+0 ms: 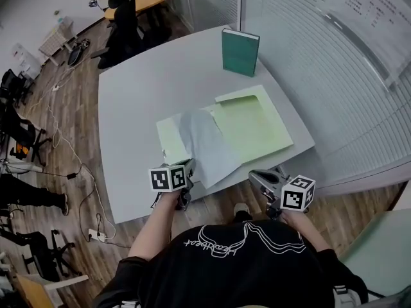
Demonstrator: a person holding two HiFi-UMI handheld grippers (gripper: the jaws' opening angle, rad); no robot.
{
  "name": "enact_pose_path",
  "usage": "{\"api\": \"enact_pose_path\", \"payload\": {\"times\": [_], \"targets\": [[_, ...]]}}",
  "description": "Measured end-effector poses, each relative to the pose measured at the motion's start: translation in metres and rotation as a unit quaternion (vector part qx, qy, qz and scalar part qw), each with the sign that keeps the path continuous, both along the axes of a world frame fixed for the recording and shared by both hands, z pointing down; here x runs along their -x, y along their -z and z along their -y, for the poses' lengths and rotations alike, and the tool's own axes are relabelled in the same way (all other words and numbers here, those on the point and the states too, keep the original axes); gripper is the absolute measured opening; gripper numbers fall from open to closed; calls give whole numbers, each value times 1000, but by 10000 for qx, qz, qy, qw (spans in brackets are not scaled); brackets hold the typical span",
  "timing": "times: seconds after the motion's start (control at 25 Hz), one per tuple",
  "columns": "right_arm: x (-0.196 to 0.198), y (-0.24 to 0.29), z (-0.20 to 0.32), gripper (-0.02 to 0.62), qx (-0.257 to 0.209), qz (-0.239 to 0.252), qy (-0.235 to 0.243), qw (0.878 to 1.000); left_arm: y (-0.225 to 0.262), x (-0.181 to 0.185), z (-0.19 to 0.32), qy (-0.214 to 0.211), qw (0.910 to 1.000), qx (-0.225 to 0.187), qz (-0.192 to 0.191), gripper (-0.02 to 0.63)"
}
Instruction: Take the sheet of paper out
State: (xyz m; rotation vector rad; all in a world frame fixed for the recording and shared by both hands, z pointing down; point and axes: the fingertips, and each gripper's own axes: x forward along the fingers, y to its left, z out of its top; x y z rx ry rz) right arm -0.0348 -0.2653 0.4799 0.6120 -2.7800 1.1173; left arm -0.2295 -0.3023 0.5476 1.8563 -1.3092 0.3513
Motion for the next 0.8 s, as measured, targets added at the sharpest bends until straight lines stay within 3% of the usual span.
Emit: {"api": "enact_pose_path", "payload": {"times": [0.16, 0.4, 0.8], "targets": [[-1, 7, -11, 10, -104, -4, -305, 9995, 23, 9, -21, -132, 9987, -328, 374, 12], [10, 25, -35, 11, -296, 130, -544, 9980, 61, 12, -59, -417, 9938, -828, 618, 12], [29, 52, -74, 9, -761, 363, -558, 9949, 125, 2, -120, -921, 9828, -1599, 4, 12]]}}
